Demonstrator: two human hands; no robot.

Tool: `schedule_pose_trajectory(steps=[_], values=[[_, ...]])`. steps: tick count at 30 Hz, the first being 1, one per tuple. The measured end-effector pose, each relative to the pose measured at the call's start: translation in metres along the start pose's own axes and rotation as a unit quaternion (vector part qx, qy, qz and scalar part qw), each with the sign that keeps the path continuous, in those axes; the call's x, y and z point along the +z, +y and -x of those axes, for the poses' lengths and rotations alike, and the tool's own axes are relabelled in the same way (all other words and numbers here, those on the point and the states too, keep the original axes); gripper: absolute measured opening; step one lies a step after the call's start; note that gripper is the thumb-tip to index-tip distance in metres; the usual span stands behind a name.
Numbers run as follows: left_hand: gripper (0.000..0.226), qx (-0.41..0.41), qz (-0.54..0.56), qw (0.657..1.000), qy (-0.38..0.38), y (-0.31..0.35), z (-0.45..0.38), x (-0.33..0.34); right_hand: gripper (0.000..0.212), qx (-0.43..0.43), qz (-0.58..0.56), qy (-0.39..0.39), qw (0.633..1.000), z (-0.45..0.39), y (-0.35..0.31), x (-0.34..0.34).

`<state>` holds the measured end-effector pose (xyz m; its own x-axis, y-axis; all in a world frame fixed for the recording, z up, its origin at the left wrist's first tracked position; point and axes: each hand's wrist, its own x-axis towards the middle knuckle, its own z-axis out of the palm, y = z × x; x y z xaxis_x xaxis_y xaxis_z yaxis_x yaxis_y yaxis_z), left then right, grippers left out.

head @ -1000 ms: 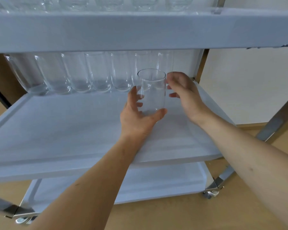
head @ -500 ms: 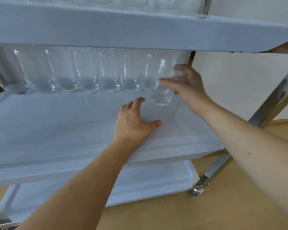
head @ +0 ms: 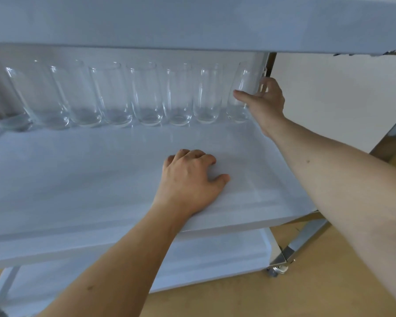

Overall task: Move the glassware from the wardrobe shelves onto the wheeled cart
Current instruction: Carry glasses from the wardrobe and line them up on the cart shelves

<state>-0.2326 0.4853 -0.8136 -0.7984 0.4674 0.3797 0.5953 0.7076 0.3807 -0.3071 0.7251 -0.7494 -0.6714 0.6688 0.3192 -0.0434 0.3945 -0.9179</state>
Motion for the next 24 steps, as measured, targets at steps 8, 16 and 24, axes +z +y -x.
schedule_pose_trajectory(steps=[8,16,24], values=[[0.045,0.002,-0.002,1.000,0.008,-0.001,-0.003,0.002,0.093,-0.003,0.042,-0.025,0.999,-0.011,0.010,0.014],[0.044,-0.002,-0.003,1.000,-0.002,0.000,-0.005,0.001,0.092,0.020,0.106,-0.062,0.992,0.016,-0.003,0.002],[0.043,-0.014,-0.012,0.999,-0.034,0.009,-0.003,-0.010,0.083,0.011,0.258,-0.137,0.956,0.085,-0.017,-0.033]])
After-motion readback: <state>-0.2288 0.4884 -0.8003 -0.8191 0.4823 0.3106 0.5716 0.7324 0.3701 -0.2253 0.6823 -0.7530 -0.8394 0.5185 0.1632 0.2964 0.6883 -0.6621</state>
